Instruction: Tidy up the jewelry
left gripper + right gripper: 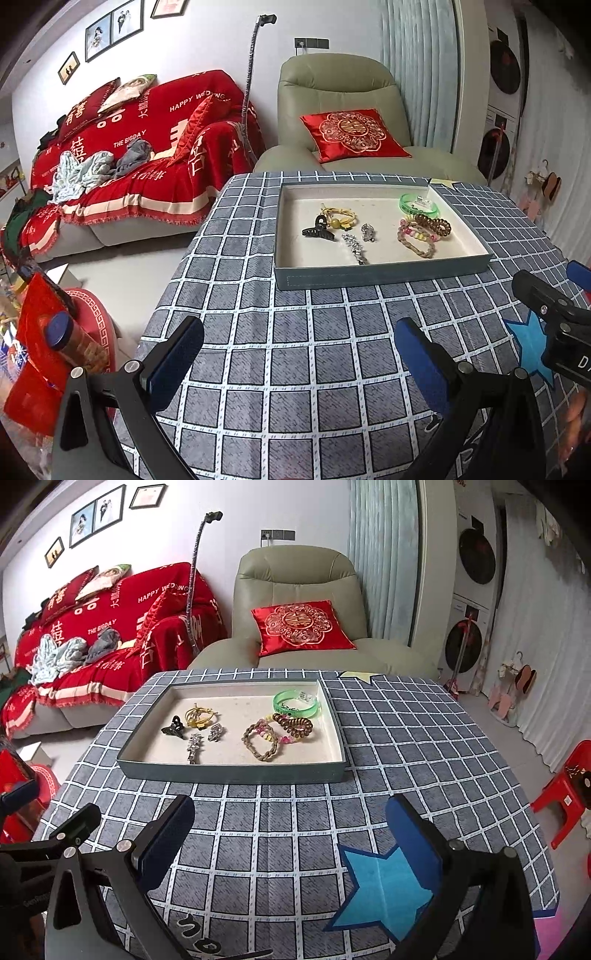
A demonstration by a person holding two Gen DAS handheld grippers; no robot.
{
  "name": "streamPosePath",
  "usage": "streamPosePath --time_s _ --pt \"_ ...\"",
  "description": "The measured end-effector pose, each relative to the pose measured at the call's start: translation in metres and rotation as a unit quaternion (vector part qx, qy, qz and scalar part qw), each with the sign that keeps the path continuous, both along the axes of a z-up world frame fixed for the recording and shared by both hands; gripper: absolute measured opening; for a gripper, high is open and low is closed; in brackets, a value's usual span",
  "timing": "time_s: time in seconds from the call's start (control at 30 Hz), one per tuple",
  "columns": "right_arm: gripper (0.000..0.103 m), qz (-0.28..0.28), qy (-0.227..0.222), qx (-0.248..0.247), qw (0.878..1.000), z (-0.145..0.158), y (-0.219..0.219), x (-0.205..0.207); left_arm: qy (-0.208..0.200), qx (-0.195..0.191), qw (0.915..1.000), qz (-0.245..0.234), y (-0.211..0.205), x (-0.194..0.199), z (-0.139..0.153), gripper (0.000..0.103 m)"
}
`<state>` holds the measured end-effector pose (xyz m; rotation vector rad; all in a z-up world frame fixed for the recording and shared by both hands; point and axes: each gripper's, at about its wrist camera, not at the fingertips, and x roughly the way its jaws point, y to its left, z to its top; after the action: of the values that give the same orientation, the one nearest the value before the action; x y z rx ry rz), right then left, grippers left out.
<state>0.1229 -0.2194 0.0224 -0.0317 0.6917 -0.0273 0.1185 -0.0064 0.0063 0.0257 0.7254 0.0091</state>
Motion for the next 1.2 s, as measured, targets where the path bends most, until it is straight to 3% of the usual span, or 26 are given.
streamPosePath --time_s 1.2 --pt "0.103 0.005 -0.002 0.003 1.000 0.0057 -0.0003 -0.0064 -0.002 -0.001 1.0000 0.002 -0.0012 -0.0035 0.0044 0.103"
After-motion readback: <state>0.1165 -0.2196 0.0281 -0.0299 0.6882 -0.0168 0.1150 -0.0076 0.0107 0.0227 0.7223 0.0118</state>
